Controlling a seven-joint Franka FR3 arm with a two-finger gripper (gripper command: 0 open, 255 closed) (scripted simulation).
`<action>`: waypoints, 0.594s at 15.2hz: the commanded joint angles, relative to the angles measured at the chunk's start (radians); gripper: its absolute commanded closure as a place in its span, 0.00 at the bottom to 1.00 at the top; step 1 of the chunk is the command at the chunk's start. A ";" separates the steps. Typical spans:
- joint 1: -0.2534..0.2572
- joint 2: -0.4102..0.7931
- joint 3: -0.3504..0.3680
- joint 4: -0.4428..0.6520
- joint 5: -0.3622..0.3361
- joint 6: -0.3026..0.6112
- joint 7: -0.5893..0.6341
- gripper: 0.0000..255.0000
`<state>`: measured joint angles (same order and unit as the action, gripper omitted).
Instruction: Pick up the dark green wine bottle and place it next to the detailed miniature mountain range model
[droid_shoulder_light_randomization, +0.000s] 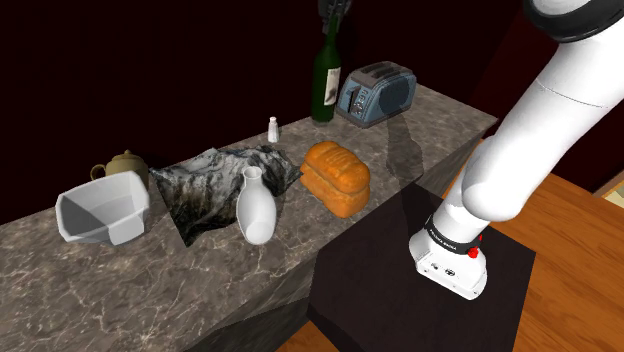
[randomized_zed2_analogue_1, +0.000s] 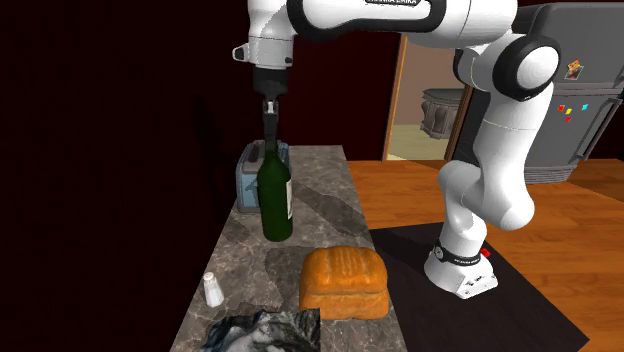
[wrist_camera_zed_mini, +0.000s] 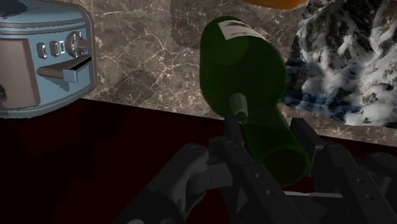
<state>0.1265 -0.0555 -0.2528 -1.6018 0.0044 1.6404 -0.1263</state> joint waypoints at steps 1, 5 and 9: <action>0.022 -0.009 0.025 -0.009 -0.005 0.002 0.049 1.00; 0.047 -0.026 0.057 -0.056 -0.012 0.032 0.106 1.00; 0.047 -0.038 0.057 -0.124 -0.014 0.089 0.108 1.00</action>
<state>0.1737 -0.0911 -0.1955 -1.7100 -0.0096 1.7143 -0.0188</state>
